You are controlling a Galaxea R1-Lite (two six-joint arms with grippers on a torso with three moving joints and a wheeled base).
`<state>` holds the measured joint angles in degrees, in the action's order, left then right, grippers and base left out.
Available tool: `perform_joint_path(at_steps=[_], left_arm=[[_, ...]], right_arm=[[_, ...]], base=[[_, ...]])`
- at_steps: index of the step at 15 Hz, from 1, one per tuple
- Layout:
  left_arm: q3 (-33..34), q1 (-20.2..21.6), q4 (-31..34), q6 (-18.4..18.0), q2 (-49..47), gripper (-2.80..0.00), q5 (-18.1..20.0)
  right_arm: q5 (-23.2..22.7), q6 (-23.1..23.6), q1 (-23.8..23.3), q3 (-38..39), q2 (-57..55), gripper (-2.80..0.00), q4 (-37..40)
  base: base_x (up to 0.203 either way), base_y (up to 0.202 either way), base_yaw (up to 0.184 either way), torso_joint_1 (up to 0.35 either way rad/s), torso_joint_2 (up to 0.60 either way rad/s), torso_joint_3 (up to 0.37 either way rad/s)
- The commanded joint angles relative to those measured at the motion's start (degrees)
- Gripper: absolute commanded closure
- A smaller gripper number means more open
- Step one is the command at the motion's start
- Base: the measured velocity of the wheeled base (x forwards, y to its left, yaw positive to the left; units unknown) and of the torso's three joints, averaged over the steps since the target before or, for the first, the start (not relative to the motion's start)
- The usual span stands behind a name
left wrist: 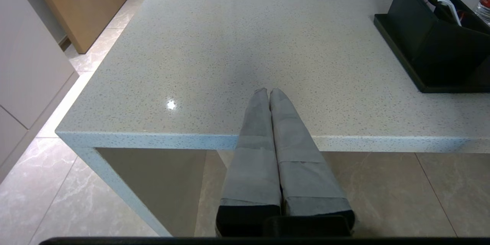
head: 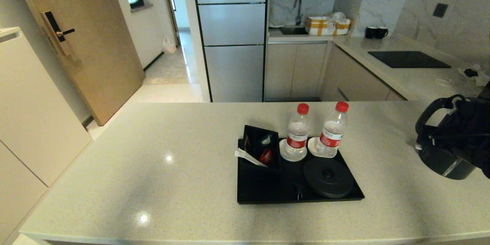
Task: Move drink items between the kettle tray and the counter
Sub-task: Return the kettle to its original position
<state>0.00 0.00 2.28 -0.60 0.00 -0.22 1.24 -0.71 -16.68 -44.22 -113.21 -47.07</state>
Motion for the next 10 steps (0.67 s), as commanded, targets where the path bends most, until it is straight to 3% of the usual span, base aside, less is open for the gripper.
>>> perform_joint_path(at_steps=[1,10], left_arm=[[0.00,0.00,0.01,-0.02,0.00,0.00,-0.04],[0.00,0.00,0.01,-0.02,0.07,0.00,-0.04]], right_arm=[[0.07,-0.08,-0.06,-1.64,-3.41,-2.80,-0.22],[1.85,-0.44,-0.64,-9.66,-10.65,-2.80,-0.20]], base=[[0.000,0.000,0.000,0.000,0.00,0.000],[0.000,0.000,0.000,0.000,0.00,0.000]])
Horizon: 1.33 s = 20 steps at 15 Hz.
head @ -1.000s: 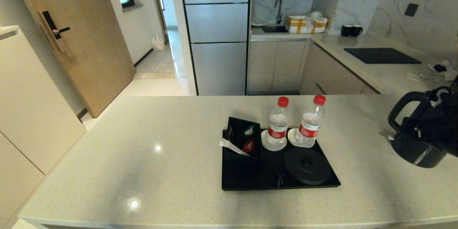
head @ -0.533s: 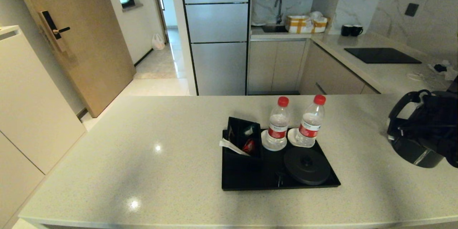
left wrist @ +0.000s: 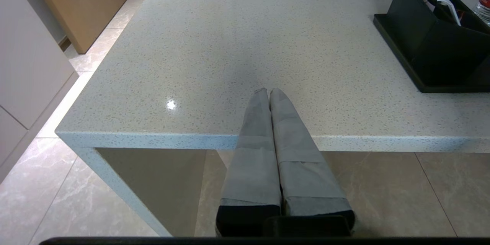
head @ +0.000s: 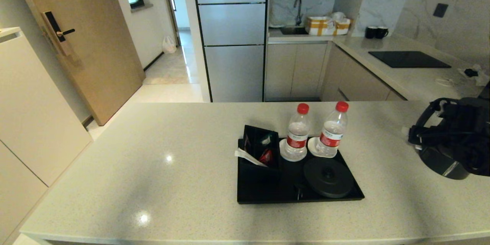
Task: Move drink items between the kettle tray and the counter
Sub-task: Return the kettle to its original position
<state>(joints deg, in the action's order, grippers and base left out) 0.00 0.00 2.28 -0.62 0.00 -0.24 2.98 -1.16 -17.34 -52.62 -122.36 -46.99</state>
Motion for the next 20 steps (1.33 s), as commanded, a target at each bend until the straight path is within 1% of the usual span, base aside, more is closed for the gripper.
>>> perform_joint_path(at_steps=[1,3,7,11,14,16,20], left_arm=[[0.00,0.00,0.01,0.01,0.00,0.00,-0.02],[0.00,0.00,0.01,0.01,0.00,0.00,-0.02],[0.00,0.00,0.01,0.01,0.00,0.00,-0.02],[0.00,0.00,0.01,0.01,0.00,0.00,-0.02],[0.00,0.00,0.01,0.01,0.00,0.00,-0.02],[0.00,0.00,0.01,0.01,0.00,0.00,-0.02],[0.00,0.00,0.01,0.01,0.00,0.00,-0.02]], right_arm=[[0.85,0.06,0.10,-1.98,-1.56,-2.80,-0.29],[2.29,0.19,0.11,-3.52,-1.63,-2.80,-0.29],[2.77,0.37,0.11,-6.78,-3.42,-2.80,-0.25],[6.48,0.45,0.11,-12.62,-7.77,-2.80,-0.06],[6.63,0.54,0.11,-16.17,-9.95,-2.80,0.61],[6.61,0.54,0.11,-18.83,-11.60,-2.80,2.52],[6.65,0.62,0.11,-22.10,-13.67,-2.80,3.47]], base=[[0.000,0.000,0.000,0.000,0.00,0.000],[0.000,0.000,0.000,0.000,0.00,0.000],[0.000,0.000,0.000,0.000,0.00,0.000],[0.000,0.000,0.000,0.000,0.00,0.000],[0.000,0.000,0.000,0.000,0.00,0.000],[0.000,0.000,0.000,0.000,0.00,0.000],[0.000,0.000,0.000,0.000,0.00,0.000]])
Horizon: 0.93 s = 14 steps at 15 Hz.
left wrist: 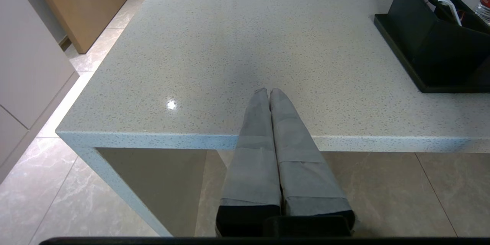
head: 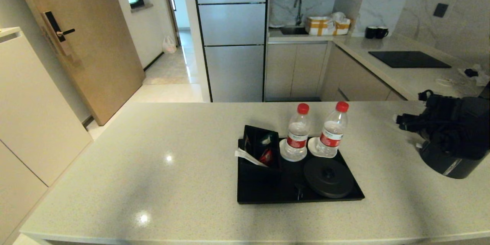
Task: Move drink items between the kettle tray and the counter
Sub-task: Return the kettle to its original position
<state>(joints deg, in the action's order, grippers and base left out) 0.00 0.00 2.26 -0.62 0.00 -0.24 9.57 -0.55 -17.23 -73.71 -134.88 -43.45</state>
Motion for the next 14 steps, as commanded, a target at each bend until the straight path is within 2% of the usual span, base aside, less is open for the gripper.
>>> perform_joint_path(at_steps=[1,9,10,14], left_arm=[[0.00,0.00,0.03,0.01,0.00,0.00,-0.02],[0.00,0.00,0.03,0.01,0.00,0.00,-0.02],[0.00,0.00,0.03,0.01,0.00,0.00,-0.02],[0.00,0.00,0.03,0.01,0.00,0.00,-0.02]], right_arm=[[0.04,0.00,0.00,-1.89,-1.51,-2.80,0.48],[0.63,-0.07,0.00,-8.82,-4.60,-2.80,3.46],[0.70,-0.07,0.00,-8.72,-4.67,0.00,3.46],[0.72,-0.07,0.00,-8.38,-4.60,0.00,3.38]], base=[[0.000,0.000,0.000,0.000,0.00,0.000],[0.000,0.000,0.000,0.000,0.00,0.000],[0.000,0.000,0.000,0.000,0.00,0.000],[0.000,0.000,0.000,0.000,0.00,0.000]])
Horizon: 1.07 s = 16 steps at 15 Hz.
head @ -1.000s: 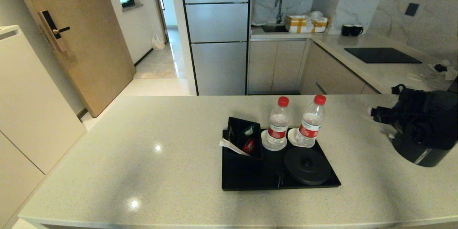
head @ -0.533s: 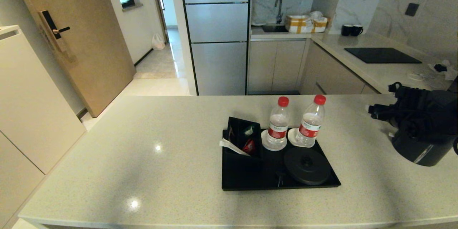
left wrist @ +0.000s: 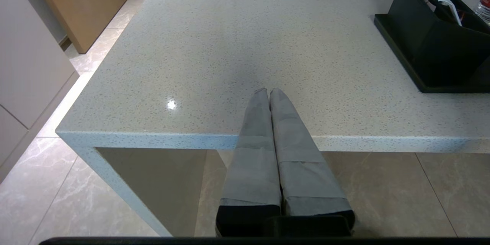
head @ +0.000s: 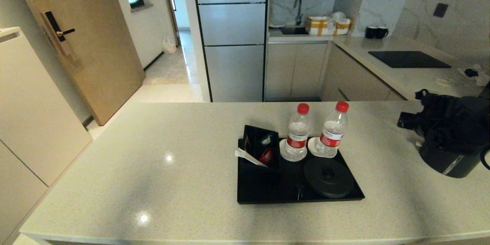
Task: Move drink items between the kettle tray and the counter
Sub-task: Return the kettle to its original position
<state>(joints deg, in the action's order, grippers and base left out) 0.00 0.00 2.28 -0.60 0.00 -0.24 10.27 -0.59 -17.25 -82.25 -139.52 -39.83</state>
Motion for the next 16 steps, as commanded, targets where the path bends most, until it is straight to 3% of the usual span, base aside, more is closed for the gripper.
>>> perform_joint_path(at_steps=[1,9,16], left_arm=[[0.00,0.00,0.01,-0.02,0.00,0.00,-0.02],[0.00,0.00,0.01,-0.02,0.00,0.00,-0.05],[0.00,0.00,0.01,-0.02,0.00,0.00,-0.02]], right_arm=[[0.01,-0.02,0.02,0.42,0.04,0.00,-0.27],[0.01,-0.02,0.08,2.17,0.76,0.00,-0.69],[-1.58,2.30,0.72,18.84,10.92,0.00,-7.74]], base=[[0.000,0.000,0.000,0.000,0.00,0.000],[0.000,0.000,0.000,0.000,0.00,0.000],[0.000,0.000,0.000,0.000,0.00,0.000]])
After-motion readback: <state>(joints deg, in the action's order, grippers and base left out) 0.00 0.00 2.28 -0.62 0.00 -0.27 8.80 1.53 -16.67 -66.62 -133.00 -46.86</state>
